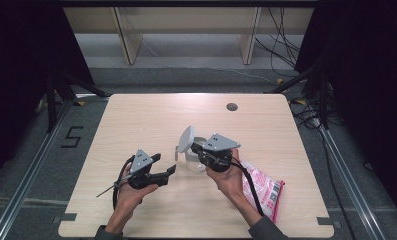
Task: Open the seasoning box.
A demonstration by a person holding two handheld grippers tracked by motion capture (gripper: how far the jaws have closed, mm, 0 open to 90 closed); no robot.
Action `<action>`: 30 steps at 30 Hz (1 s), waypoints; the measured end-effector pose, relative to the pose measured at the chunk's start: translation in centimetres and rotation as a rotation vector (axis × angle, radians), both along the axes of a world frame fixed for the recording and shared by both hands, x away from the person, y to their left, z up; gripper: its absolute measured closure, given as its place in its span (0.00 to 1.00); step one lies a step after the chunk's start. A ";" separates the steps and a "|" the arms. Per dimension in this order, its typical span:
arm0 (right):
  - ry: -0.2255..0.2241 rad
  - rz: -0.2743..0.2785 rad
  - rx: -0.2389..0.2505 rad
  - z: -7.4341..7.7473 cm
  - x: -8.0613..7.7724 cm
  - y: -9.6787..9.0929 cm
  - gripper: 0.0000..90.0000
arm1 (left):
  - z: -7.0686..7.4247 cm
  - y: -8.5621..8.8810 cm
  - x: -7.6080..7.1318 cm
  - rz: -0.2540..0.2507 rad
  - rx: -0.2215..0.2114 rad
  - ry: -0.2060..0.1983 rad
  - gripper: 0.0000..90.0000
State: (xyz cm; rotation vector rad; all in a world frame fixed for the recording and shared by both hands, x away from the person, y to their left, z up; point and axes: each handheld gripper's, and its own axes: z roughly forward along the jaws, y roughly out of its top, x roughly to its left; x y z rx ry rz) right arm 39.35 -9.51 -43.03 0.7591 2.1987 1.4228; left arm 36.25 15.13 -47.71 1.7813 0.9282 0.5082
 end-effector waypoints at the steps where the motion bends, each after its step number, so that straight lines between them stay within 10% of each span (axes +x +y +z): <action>1: -0.030 -0.003 0.004 -0.1 0.1 0.1 1.00 | 0.0 0.0 0.0 -0.001 0.000 0.001 0.31; 15: -0.019 0.047 0.006 0.6 -0.5 0.5 0.96 | 0.0 -0.4 -0.1 -0.009 -0.009 0.010 0.31; 30: 0.044 -0.073 -0.034 2.0 0.3 -10.3 0.68 | 0.3 -0.1 -0.2 0.004 -0.003 0.021 0.31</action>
